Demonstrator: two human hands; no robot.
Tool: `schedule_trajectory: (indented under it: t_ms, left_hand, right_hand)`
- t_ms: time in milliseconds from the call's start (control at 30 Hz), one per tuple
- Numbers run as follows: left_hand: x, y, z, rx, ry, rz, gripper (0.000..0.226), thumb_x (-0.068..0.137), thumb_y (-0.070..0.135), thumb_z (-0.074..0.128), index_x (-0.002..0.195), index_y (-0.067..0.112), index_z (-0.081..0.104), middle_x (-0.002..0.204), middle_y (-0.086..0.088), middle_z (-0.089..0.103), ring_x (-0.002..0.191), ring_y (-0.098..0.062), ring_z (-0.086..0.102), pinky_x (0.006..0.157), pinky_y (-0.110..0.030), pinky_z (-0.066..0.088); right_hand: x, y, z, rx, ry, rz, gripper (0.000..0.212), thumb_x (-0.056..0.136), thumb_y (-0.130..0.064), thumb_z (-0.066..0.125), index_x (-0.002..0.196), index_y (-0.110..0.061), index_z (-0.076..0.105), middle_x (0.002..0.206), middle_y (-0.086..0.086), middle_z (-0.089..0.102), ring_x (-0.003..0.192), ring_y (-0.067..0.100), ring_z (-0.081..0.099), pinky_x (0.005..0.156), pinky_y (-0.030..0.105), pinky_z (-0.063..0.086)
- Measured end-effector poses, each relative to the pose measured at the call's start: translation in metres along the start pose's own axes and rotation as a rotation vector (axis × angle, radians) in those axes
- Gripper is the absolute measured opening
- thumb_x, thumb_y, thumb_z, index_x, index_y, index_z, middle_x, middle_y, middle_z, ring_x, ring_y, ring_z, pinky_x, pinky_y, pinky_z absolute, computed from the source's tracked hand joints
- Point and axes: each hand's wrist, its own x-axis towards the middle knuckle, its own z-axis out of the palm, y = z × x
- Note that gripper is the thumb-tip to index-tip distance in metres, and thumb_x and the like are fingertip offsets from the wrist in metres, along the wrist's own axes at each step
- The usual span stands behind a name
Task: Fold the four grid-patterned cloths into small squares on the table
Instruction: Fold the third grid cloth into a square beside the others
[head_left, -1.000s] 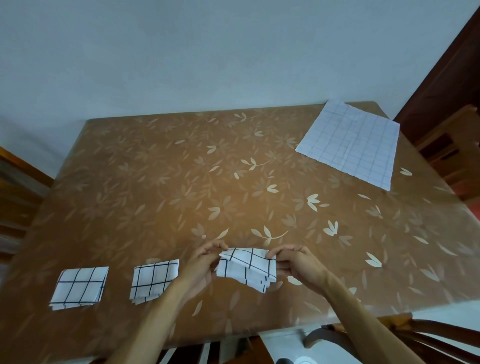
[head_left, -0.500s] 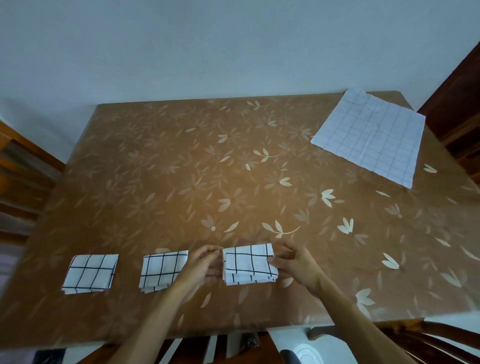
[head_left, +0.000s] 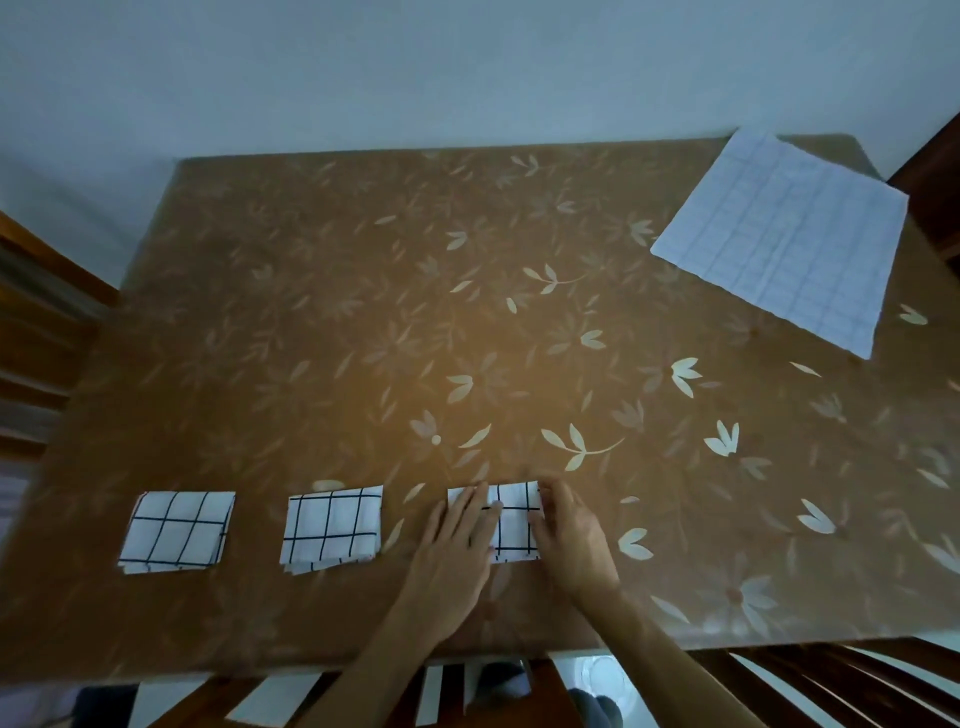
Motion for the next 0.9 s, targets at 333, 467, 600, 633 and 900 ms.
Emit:
schedule_trajectory:
  t_ms: [333,467,600,633,900]
  left_hand:
    - [-0.009,-0.007,0.006,0.042,-0.026,-0.003,0.059,0.105,0.042,0.024,0.156,0.013,0.027,0.166,-0.006,0.019,0.153,-0.020,0.018,0.117,-0.050,0.019]
    - [-0.009,-0.010,0.008,0.007,-0.073,-0.044,0.060,0.104,0.046,0.021,0.159,0.021,0.016,0.168,-0.004,0.007,0.155,-0.020,0.007,0.120,-0.051,0.017]
    - [-0.008,-0.010,0.009,0.006,-0.097,-0.062,0.062,0.105,0.049,0.026,0.160,0.026,0.009,0.168,-0.003,0.002,0.155,-0.020,0.002,0.121,-0.053,0.017]
    - [-0.008,-0.010,0.008,0.013,-0.101,-0.062,0.062,0.105,0.049,0.026,0.160,0.026,0.008,0.168,-0.004,0.002,0.155,-0.020,0.002,0.121,-0.053,0.017]
    - [-0.008,-0.008,0.004,0.019,-0.110,-0.059,0.061,0.104,0.050,0.019,0.160,0.026,0.010,0.168,-0.003,0.003,0.155,-0.021,0.004,0.119,-0.054,0.019]
  right_hand:
    - [-0.014,0.021,0.046,-0.601,-0.071,-0.449,0.064,0.100,-0.046,0.035,0.152,-0.009,0.034,0.161,0.008,0.025,0.147,0.024,0.034,0.116,0.041,0.018]
    - [-0.011,0.024,0.033,-0.661,-0.080,-0.382,0.069,0.098,-0.054,0.037,0.151,-0.008,0.039,0.159,0.010,0.034,0.146,0.024,0.034,0.114,0.044,0.021]
    - [-0.012,0.024,0.035,-0.688,-0.085,-0.373,0.070,0.098,-0.053,0.038,0.152,-0.008,0.037,0.160,0.011,0.030,0.148,0.026,0.031,0.115,0.048,0.020]
    - [-0.012,0.024,0.036,-0.692,-0.085,-0.371,0.071,0.098,-0.053,0.040,0.152,-0.008,0.035,0.161,0.011,0.029,0.148,0.026,0.030,0.116,0.049,0.019]
    - [-0.014,0.020,0.034,-0.651,-0.085,-0.356,0.070,0.098,-0.053,0.033,0.152,-0.009,0.036,0.161,0.011,0.031,0.148,0.026,0.030,0.115,0.048,0.018]
